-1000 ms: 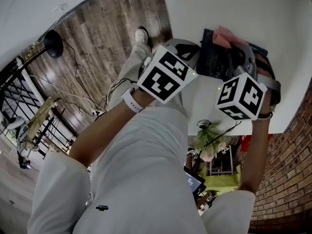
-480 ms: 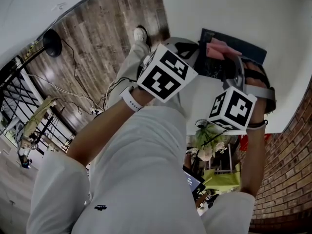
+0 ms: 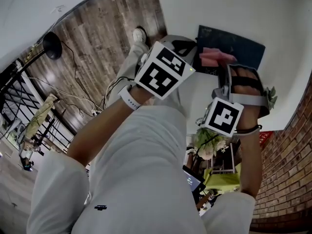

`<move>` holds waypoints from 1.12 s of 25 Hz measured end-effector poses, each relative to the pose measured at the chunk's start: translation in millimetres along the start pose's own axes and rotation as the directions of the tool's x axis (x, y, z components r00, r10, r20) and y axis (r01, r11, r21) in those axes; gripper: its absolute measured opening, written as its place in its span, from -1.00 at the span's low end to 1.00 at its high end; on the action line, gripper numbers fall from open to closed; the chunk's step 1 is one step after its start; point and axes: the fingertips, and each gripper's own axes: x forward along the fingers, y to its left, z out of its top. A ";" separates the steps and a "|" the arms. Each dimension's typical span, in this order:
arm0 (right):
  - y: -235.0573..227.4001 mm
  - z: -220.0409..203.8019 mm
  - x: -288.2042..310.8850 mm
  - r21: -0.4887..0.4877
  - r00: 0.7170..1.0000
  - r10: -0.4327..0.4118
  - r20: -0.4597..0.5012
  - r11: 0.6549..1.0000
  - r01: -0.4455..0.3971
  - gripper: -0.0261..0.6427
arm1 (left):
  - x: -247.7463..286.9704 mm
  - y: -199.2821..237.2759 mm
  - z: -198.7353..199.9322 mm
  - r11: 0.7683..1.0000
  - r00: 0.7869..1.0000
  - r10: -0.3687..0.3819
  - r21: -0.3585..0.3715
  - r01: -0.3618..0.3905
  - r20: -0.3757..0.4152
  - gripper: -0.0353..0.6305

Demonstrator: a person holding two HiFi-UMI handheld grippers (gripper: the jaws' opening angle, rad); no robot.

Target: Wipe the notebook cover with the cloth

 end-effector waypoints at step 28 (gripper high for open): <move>62.2 5.2 -10.2 -0.691 0.997 -0.058 0.053 0.719 0.078 -0.83 | -14.4 1.8 -16.1 1.000 1.000 0.004 -0.017 -0.004 0.014 -0.84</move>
